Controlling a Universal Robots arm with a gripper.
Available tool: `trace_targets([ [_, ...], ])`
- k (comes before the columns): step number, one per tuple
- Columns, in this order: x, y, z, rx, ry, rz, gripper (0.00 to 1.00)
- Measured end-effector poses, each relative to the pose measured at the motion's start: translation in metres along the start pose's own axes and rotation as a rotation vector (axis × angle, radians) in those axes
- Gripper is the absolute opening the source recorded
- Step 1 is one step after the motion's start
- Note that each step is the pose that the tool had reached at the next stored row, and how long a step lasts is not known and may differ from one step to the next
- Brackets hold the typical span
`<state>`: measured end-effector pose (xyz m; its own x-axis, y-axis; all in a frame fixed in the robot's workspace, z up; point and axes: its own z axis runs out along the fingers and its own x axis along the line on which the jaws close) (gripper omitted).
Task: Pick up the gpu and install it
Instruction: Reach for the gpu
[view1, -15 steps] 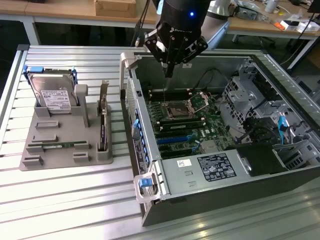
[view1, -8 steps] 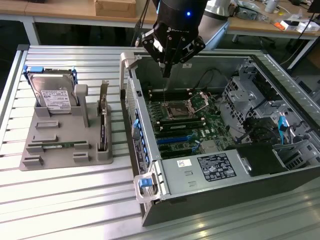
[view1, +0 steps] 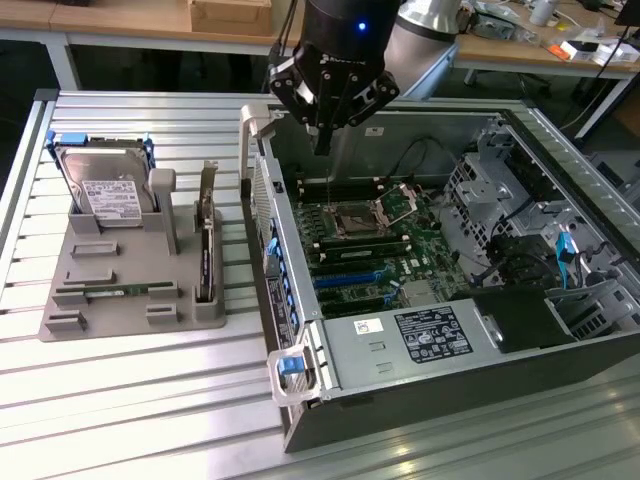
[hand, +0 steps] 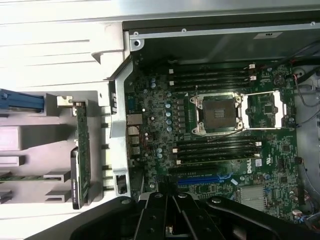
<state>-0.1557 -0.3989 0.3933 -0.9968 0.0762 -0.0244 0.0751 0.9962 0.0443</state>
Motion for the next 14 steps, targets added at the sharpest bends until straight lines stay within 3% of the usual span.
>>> trace_targets([
  [14, 0.015, -0.0011, -0.0004, 0.0000, -0.0001, 0.000, 0.11],
])
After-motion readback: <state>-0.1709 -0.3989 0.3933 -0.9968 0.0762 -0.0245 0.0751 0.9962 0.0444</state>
